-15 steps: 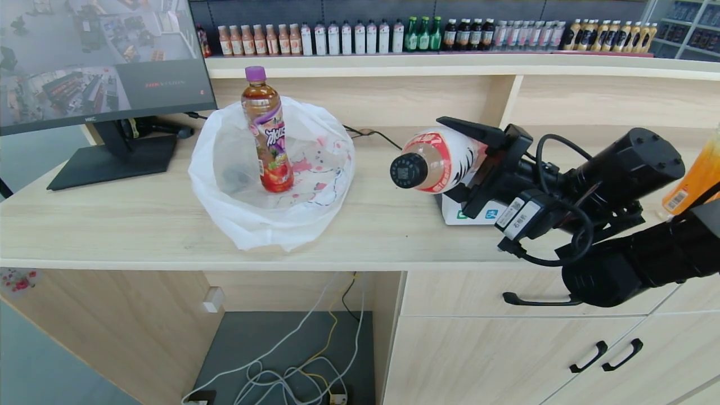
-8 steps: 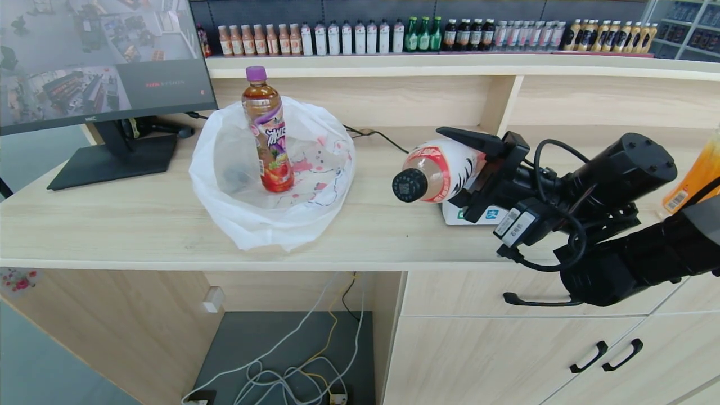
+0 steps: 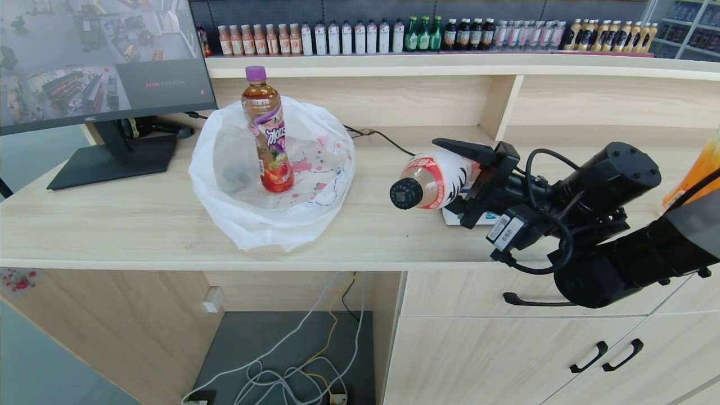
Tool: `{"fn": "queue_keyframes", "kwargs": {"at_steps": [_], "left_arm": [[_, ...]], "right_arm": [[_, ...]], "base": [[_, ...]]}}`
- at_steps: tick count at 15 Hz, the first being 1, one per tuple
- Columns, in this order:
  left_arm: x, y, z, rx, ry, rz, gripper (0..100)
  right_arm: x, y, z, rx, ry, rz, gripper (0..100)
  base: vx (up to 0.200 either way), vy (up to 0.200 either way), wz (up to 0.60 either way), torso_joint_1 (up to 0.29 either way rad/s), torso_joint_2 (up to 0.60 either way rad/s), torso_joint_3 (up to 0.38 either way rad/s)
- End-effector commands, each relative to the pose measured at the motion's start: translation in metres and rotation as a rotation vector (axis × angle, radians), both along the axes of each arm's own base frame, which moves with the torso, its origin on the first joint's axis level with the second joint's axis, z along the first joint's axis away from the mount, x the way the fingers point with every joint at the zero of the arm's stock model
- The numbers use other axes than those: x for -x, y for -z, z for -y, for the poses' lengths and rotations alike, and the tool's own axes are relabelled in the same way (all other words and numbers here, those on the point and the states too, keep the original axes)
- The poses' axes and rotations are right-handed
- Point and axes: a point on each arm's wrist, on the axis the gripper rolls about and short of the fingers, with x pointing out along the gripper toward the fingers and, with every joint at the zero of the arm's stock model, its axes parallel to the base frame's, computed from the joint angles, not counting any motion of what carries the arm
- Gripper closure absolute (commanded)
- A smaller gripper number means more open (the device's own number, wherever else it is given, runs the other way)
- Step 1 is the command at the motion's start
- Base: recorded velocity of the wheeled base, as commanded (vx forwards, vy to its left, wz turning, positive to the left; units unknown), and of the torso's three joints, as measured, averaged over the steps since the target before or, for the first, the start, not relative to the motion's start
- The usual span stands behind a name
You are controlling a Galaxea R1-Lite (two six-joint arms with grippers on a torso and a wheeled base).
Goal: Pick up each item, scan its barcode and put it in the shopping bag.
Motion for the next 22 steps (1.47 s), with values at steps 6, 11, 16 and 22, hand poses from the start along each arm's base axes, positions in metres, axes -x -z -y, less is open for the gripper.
{"fn": "queue_keyframes", "kwargs": {"at_steps": [6,11,16,22], "left_arm": [[0.000,0.000,0.000,0.000,0.000,0.001,0],[0.000,0.000,0.000,0.000,0.000,0.002,0],[0.000,0.000,0.000,0.000,0.000,0.002,0],[0.000,0.000,0.000,0.000,0.000,0.002,0]], "right_arm": [[-0.007,0.012,0.000,0.011,0.006,-0.025,100],[-0.008,0.016,-0.002,0.017,0.007,-0.027,100],[-0.008,0.015,-0.001,0.016,0.007,-0.025,100],[0.000,0.004,0.001,0.009,0.007,-0.002,100]], "base": [[0.000,0.000,0.00,0.000,0.00,0.000],[0.000,0.000,0.00,0.000,0.00,0.000],[0.000,0.000,0.00,0.000,0.00,0.000],[0.000,0.000,0.00,0.000,0.00,0.000]]}}
